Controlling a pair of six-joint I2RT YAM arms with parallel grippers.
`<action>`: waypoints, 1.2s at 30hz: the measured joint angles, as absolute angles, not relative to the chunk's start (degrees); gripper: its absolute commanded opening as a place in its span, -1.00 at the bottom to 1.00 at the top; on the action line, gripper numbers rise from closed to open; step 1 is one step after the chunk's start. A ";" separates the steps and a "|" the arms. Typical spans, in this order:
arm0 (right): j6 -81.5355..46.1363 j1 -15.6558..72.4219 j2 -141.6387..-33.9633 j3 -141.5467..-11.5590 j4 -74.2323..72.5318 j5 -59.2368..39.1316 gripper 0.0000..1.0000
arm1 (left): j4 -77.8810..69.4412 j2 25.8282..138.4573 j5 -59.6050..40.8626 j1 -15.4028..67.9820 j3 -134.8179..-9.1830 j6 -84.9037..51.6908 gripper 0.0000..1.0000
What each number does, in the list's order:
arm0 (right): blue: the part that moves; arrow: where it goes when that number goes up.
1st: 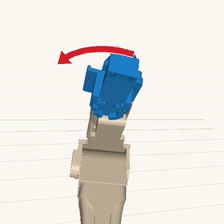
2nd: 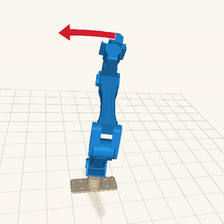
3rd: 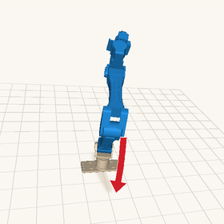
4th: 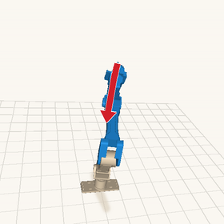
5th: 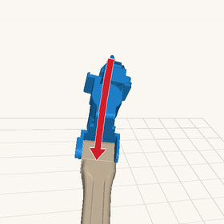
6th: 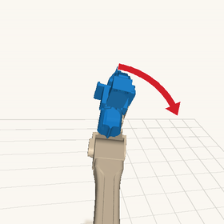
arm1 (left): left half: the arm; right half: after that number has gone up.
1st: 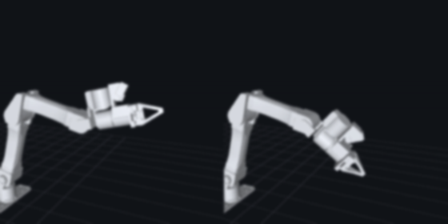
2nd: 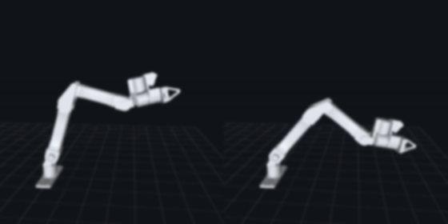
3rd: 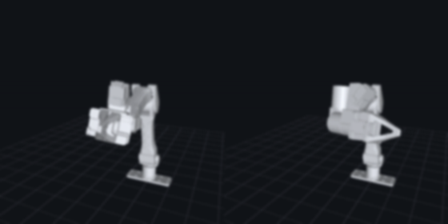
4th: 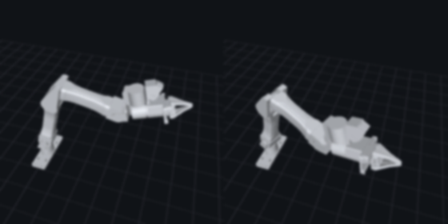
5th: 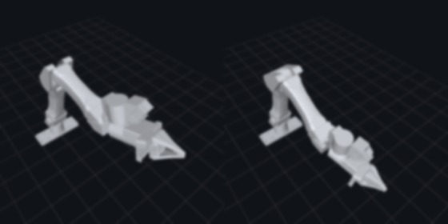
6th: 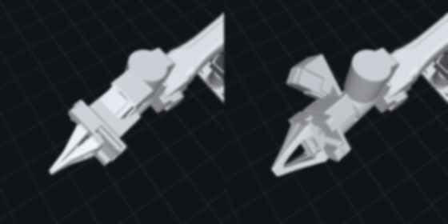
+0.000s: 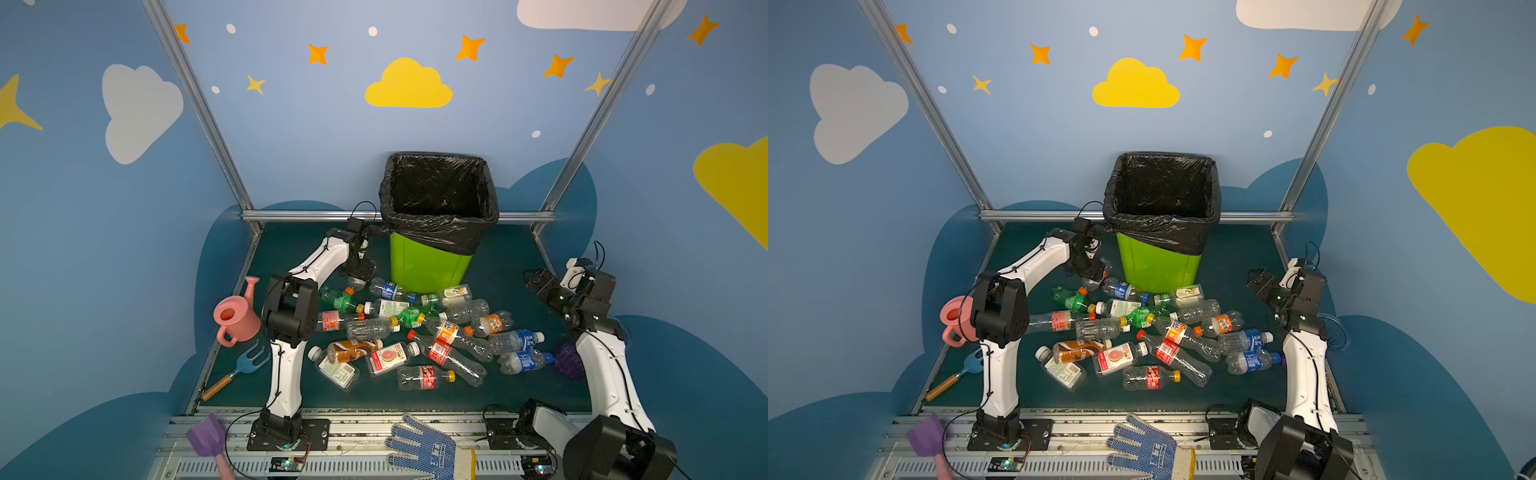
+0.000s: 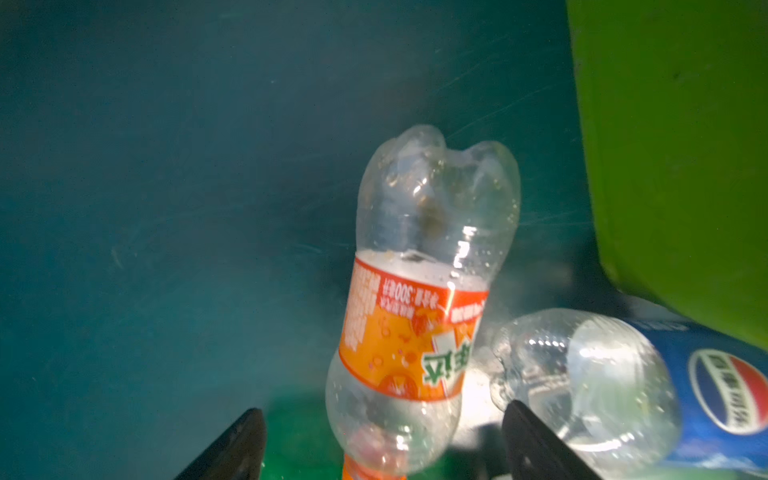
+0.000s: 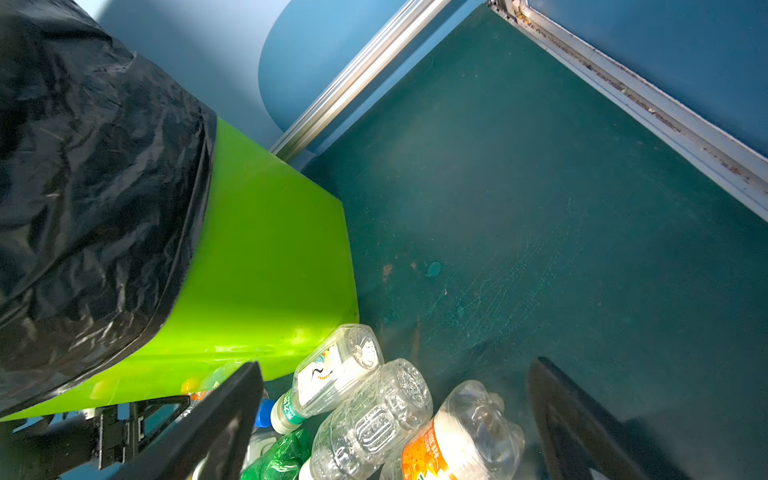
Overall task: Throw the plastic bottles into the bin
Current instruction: 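Lift the orange-label bottle with the left gripper over the bin and release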
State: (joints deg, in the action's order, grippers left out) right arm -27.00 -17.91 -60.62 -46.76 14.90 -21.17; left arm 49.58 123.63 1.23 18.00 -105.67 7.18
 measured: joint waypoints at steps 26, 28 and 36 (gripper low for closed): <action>-27.20 -20.75 -63.16 -46.65 14.76 -22.24 0.96 | 58.67 138.78 2.83 18.15 -122.96 10.26 0.16; -27.22 -21.04 -63.20 -46.65 14.76 -22.48 0.96 | 59.00 138.78 2.44 18.11 -123.66 10.04 0.00; -27.27 -21.71 -63.31 -46.63 14.76 -23.51 0.96 | 57.45 136.27 -2.46 16.36 -122.69 6.76 -0.13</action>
State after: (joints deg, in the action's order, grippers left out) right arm -27.27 -21.71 -63.31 -46.63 14.76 -23.51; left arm 57.45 136.27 -2.46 16.36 -122.69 6.76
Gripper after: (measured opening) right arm 0.980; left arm 0.458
